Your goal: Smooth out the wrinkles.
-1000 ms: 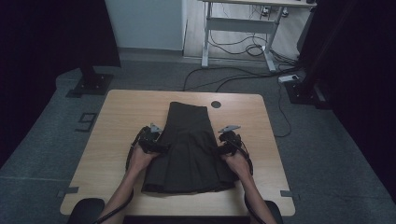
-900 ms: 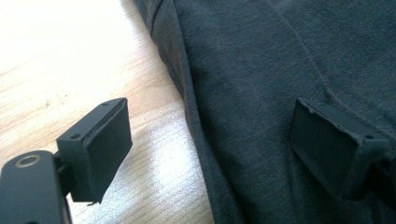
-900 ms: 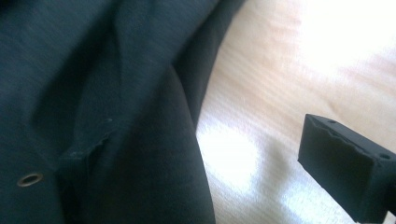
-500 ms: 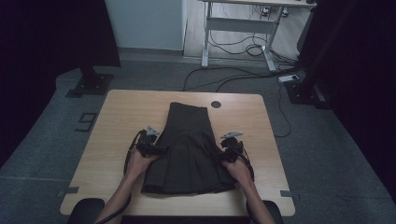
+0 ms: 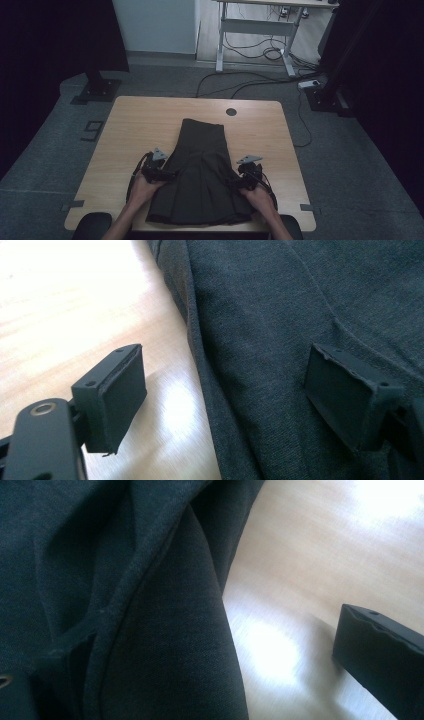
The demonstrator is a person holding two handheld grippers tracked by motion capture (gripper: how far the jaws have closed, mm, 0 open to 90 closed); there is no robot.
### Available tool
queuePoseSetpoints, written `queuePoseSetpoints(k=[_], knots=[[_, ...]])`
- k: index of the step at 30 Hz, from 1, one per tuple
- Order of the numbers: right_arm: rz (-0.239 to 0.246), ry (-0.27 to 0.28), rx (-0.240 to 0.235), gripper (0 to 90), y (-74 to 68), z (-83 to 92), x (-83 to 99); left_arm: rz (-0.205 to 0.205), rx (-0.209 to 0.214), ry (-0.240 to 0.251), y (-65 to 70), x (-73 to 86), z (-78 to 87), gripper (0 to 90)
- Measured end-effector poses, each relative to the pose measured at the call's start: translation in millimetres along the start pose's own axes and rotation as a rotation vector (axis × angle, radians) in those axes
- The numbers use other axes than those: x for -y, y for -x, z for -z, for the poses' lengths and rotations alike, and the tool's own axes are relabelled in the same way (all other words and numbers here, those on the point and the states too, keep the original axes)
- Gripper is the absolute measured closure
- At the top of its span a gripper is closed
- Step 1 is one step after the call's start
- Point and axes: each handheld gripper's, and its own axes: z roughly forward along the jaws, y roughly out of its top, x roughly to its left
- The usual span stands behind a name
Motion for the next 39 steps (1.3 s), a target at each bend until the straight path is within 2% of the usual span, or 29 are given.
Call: queuePoseSetpoints(k=[4,6,11,13,15,21,23,28,35,39], knots=[[0.012,-0.008,-0.014,1.3,-9.9,11.7,13.0,-0.019,0.004,-0.010,13.4,7.7,9.2,16.7],[0.019,-0.007,-0.018,0.0,-12.7,16.1,18.9,-0.026,0.019,-0.014,17.3,11.1,12.6,16.7],[0.025,-0.015,-0.027,0.8,-13.4,19.2,21.3,-0.013,0.046,-0.024,15.4,10.3,13.3,16.6],[0.036,-0.024,-0.051,4.7,-11.8,20.1,18.4,-0.025,0.037,-0.022,14.5,7.4,14.9,16.3],[0.028,-0.019,-0.072,5.5,-10.2,22.0,15.4,-0.036,0.026,-0.012,12.0,1.7,18.5,15.9],[0.046,0.031,-0.104,5.9,-5.1,33.6,-4.9,-0.047,0.008,0.017,-1.6,-21.0,25.7,15.8],[0.050,0.044,-0.117,5.9,-1.9,34.7,-14.8,-0.043,0.019,0.022,-7.3,-30.3,24.7,16.3],[0.034,0.058,-0.127,6.6,12.1,22.9,-39.5,-0.032,0.024,0.035,-18.9,-50.5,18.6,18.0],[0.044,0.075,-0.119,13.2,16.3,6.8,-68.5,-0.035,0.019,0.029,-29.5,-75.9,4.8,18.7],[0.028,0.086,-0.123,13.3,20.5,-2.2,-82.5,-0.043,0.009,0.017,-33.6,-87.5,-4.3,18.8]])
